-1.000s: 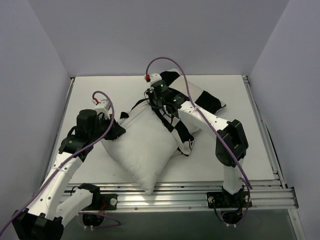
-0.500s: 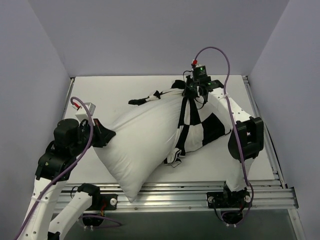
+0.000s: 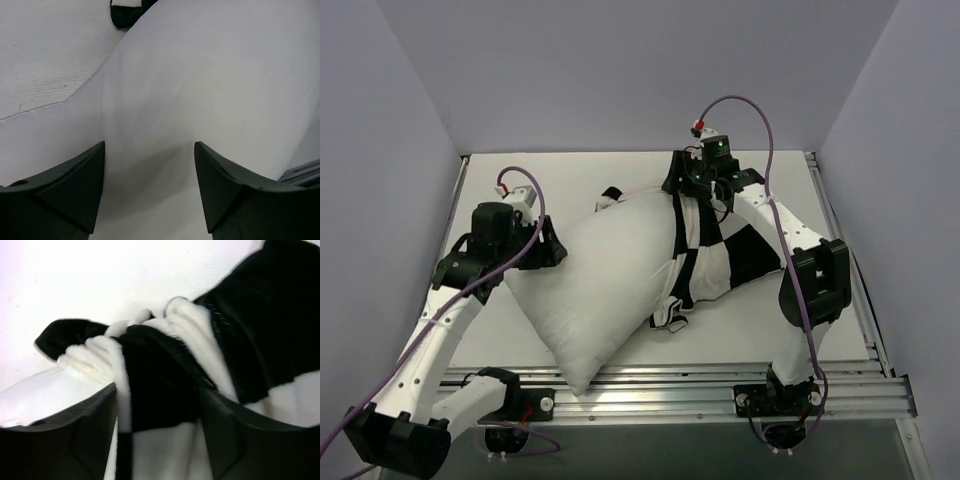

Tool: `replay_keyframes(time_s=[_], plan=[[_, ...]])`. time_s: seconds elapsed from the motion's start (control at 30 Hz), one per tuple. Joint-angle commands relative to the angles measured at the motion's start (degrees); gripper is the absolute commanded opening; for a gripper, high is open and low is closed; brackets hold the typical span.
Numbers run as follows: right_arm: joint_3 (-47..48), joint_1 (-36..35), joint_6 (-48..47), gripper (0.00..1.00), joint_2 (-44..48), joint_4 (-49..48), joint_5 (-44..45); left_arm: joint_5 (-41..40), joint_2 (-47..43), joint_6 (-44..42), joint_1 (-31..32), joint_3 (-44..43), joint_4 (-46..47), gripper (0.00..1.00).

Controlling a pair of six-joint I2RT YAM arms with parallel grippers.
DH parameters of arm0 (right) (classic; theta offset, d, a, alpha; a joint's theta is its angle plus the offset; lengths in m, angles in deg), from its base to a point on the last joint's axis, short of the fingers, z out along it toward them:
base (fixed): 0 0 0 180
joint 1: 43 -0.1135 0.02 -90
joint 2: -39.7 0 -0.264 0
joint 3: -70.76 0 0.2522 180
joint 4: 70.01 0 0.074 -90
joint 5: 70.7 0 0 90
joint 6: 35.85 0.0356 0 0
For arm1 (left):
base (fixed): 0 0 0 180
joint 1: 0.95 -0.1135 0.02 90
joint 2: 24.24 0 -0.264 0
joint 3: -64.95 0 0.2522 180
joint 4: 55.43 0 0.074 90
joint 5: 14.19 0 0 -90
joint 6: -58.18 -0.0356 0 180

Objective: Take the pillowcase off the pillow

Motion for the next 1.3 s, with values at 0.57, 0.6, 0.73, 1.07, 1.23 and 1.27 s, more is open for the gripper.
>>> replay_keyframes(time_s=[0.57, 0.6, 0.73, 1.07, 1.23, 1.27], plan=[[-25.8, -2.0, -1.4, 0.94, 40.4, 0.7, 8.3, -22.6, 10.8, -18.4, 46.2, -8.5, 8.6, 0.94], [-29.1, -2.0, -1.4, 0.94, 43.7, 0.9, 8.3, -24.3, 13.2, -18.4, 48.5, -8.2, 9.3, 0.94], [-36.8, -2.3, -0.2, 0.95, 51.6, 2.1, 7.5, -30.9, 19.3, -13.9, 50.0, -7.9, 10.4, 0.94], [-48.8, -3.0, 3.3, 1.00, 60.1, 2.3, 1.5, -35.9, 25.9, -2.7, 43.2, -0.3, 18.2, 0.85], [-52.9, -4.3, 5.5, 1.00, 59.5, -1.6, -1.1, -30.4, 25.9, -1.3, 39.9, 2.9, 22.9, 0.15], [-54.2, -4.8, 6.5, 1.00, 58.9, -3.5, -1.3, -29.9, 25.8, -1.3, 39.4, 2.7, 23.3, 0.06]])
